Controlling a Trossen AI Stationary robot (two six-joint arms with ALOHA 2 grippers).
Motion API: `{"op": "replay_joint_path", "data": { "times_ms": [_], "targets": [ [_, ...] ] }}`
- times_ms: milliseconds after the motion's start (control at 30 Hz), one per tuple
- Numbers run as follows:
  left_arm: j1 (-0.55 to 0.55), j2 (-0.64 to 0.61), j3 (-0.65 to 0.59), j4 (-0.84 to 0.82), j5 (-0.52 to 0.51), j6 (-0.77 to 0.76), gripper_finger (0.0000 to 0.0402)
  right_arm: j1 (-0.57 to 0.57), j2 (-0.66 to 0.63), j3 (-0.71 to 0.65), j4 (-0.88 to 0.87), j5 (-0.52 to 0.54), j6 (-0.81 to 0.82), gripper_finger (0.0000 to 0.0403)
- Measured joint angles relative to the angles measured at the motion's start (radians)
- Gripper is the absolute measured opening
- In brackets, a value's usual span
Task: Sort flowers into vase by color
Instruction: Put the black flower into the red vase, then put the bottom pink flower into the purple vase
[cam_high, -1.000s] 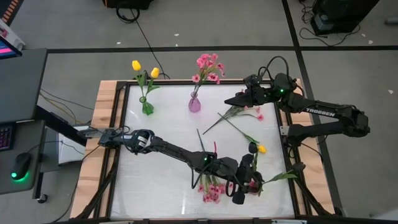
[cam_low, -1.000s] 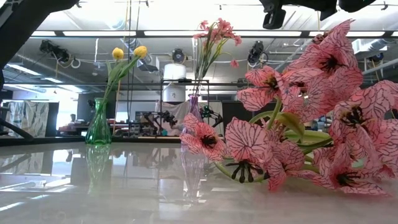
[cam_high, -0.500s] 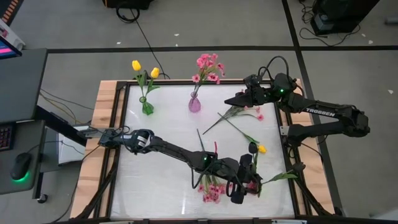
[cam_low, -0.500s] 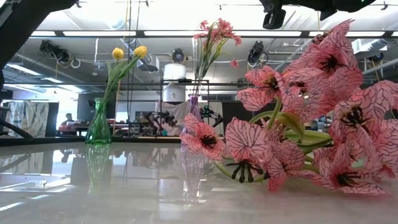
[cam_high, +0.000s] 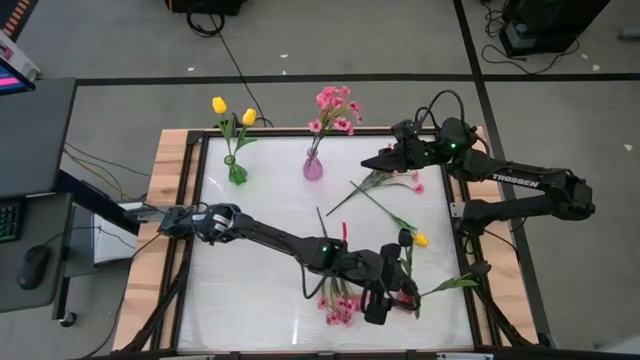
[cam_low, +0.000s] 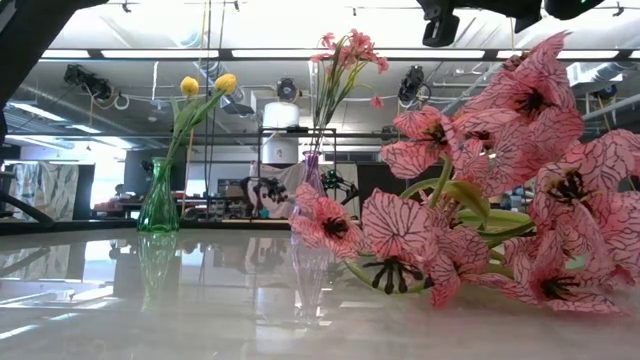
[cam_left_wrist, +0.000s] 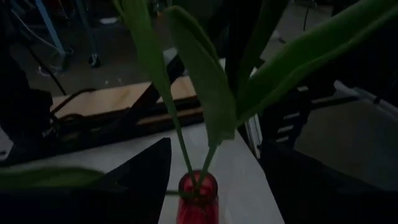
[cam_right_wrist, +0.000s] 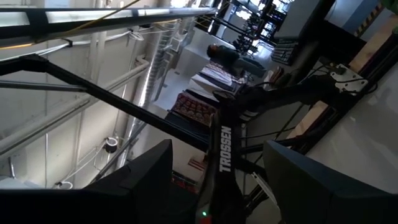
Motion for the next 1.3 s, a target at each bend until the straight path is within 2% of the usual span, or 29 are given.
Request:
{"op": "replay_joint_path", "data": {
  "times_ms": [733,1100,1300],
  "targets": [
    [0.001,-0.140,0.000,-0.357,-0.018,0.003,0.0254,0.000,0.000,0.000,-0.002,0.000,0.000,0.0258],
    [0.003,-0.248,0.000,-0.623,-0.031,0.035,0.0254,0.000,0.001,0.000,-0.001,0.000,0.000,0.0258],
    [0.004,-0.282,0.000,-0.772,-0.035,0.157,0.0254,0.000,0.001,0.000,-0.003,0.000,0.000,0.0258]
  ]
}}
